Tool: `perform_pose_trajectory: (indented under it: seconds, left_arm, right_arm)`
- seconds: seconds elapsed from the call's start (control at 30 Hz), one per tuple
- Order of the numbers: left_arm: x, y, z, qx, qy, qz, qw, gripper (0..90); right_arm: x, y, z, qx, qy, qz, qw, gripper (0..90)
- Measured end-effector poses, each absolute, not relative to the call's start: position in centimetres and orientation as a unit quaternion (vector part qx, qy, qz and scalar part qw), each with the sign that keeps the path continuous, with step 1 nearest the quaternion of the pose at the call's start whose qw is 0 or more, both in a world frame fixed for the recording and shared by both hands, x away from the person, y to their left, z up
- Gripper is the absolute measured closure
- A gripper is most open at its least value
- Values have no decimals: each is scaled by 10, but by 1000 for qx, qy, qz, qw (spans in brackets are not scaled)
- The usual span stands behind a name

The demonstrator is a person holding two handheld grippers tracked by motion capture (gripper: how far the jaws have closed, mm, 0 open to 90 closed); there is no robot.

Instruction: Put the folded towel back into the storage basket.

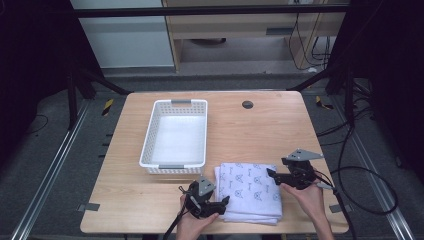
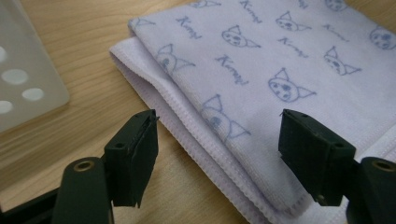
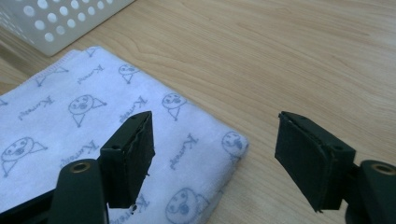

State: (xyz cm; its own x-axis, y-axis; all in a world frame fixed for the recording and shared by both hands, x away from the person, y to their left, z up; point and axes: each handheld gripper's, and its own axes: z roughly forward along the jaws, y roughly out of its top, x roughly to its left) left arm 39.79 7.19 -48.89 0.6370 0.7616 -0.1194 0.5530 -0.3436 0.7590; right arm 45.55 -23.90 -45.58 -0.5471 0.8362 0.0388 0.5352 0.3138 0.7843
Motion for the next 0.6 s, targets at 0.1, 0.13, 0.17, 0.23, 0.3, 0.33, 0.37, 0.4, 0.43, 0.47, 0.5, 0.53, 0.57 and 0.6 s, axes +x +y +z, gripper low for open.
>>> perform_pose_trajectory:
  seconds: [0.1, 0.13, 0.17, 0.23, 0.3, 0.33, 0.37, 0.4, 0.43, 0.47, 0.5, 0.53, 0.57, 0.6]
  left_arm:
    - [398, 71, -492, 809, 409, 126, 403, 272]
    - [398, 71, -493, 809, 409, 126, 402, 271]
    - [398, 71, -493, 810, 409, 126, 401, 271]
    - [398, 70, -494, 811, 409, 127, 400, 269]
    - [397, 70, -495, 810, 410, 128, 400, 266]
    - [397, 70, -496, 810, 410, 128, 400, 264]
    - [397, 70, -496, 810, 410, 128, 400, 262]
    - [397, 70, -497, 809, 411, 128, 400, 260]
    - [397, 70, -498, 810, 410, 128, 399, 260]
    - [397, 70, -498, 810, 410, 130, 398, 257]
    - [397, 69, -499, 810, 411, 131, 398, 255]
    - [397, 69, -499, 811, 410, 130, 396, 253]
    - [397, 69, -499, 812, 410, 131, 395, 253]
    - [397, 69, -499, 812, 410, 132, 394, 252]
  right_arm:
    - [456, -237, -458, 432, 791, 389, 189, 294]
    - [455, -237, -459, 432, 792, 388, 187, 296]
    - [455, -235, -460, 433, 793, 387, 184, 298]
    - [456, -234, -462, 430, 796, 385, 182, 300]
    - [456, -232, -463, 430, 797, 384, 179, 305]
    - [456, -232, -463, 430, 797, 385, 178, 306]
    - [456, -232, -464, 431, 798, 383, 177, 307]
    - [456, -231, -464, 430, 799, 381, 178, 307]
    - [456, -231, -464, 430, 799, 381, 177, 308]
    - [456, -231, -465, 430, 799, 381, 177, 310]
    - [456, -231, -466, 431, 798, 383, 177, 315]
    - [455, -232, -468, 431, 793, 394, 176, 327]
    - [455, -233, -469, 435, 789, 400, 166, 326]
    - [456, -236, -471, 442, 787, 398, 162, 327]
